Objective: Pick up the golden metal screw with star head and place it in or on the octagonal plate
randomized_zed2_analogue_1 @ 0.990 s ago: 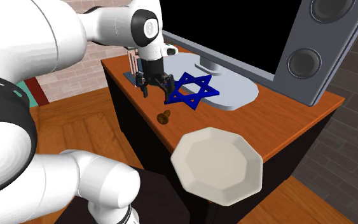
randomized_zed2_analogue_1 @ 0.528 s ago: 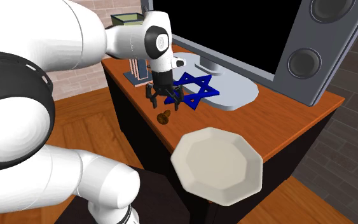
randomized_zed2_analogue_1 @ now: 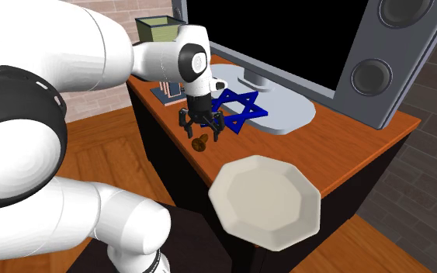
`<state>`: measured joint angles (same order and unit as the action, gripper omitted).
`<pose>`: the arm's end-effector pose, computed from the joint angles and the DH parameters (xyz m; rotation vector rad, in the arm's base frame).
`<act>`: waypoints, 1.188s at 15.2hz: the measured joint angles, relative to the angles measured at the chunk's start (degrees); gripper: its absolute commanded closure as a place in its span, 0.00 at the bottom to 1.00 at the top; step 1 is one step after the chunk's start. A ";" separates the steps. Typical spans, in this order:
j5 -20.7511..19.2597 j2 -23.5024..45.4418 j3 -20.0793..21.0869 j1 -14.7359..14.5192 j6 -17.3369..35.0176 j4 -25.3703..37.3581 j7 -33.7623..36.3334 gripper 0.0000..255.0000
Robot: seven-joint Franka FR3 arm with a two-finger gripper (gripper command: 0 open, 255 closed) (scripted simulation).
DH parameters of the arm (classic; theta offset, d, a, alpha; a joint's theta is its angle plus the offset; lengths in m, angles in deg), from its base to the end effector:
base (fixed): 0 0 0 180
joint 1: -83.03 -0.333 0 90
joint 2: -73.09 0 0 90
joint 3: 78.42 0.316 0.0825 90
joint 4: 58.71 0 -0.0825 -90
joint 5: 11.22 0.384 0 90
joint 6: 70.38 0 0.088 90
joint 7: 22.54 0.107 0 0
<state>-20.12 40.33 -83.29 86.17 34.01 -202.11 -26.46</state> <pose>0.3579 -0.0645 0.4689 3.0451 -0.0128 -0.1812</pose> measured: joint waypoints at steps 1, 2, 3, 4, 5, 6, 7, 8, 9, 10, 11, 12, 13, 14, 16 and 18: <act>0.00 0.01 0.00 0.00 0.02 -0.02 0.00 0.00; 0.00 0.01 0.00 0.00 0.03 -0.02 0.01 0.00; 0.00 0.01 0.00 0.00 0.03 -0.02 0.01 1.00; 0.00 0.01 0.00 0.00 0.03 -0.02 0.01 1.00; 0.00 0.01 0.00 0.00 0.03 -0.02 0.01 1.00; 0.00 0.00 0.00 0.00 0.04 -0.02 0.01 1.00; 0.00 0.00 0.00 0.00 0.04 -0.01 0.01 1.00; 0.00 0.00 0.00 0.00 0.04 -0.01 0.01 1.00; 0.00 0.00 0.00 0.00 0.04 -0.02 0.01 1.00; 0.00 0.00 0.00 0.00 0.03 -0.02 0.01 1.00; 0.00 0.00 0.01 0.00 0.03 -0.02 0.01 1.00; 0.00 0.00 0.01 0.00 0.03 -0.02 0.01 1.00; 0.01 0.00 0.01 -0.01 0.04 -0.02 0.01 1.00; 0.02 -0.03 0.01 0.00 -0.34 0.33 -0.05 1.00; 0.17 -0.25 0.19 -0.09 -1.55 1.31 -0.02 1.00; 0.26 -0.35 0.25 -0.11 -3.14 2.82 -0.22 1.00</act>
<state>-19.86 39.98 -83.04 86.06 30.86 -199.29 -26.68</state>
